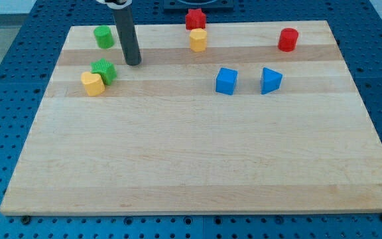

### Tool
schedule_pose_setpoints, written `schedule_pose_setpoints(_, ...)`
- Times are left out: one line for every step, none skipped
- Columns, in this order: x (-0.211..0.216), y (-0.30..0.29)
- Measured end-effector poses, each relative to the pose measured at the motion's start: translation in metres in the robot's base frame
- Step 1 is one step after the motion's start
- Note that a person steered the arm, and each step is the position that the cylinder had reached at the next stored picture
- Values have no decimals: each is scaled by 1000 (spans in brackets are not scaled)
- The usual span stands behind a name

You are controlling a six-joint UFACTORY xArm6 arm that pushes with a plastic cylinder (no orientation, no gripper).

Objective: Drag the blue cube below the yellow hexagon

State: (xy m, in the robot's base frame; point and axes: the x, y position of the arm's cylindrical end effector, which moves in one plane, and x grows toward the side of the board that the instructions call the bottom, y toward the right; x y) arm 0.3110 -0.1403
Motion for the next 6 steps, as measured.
schedule_pose_setpoints(14,69)
schedule_pose_setpoints(34,166)
schedule_pose_setpoints(38,244)
schedule_pose_setpoints(78,235)
schedule_pose_setpoints(104,215)
schedule_pose_setpoints(107,201)
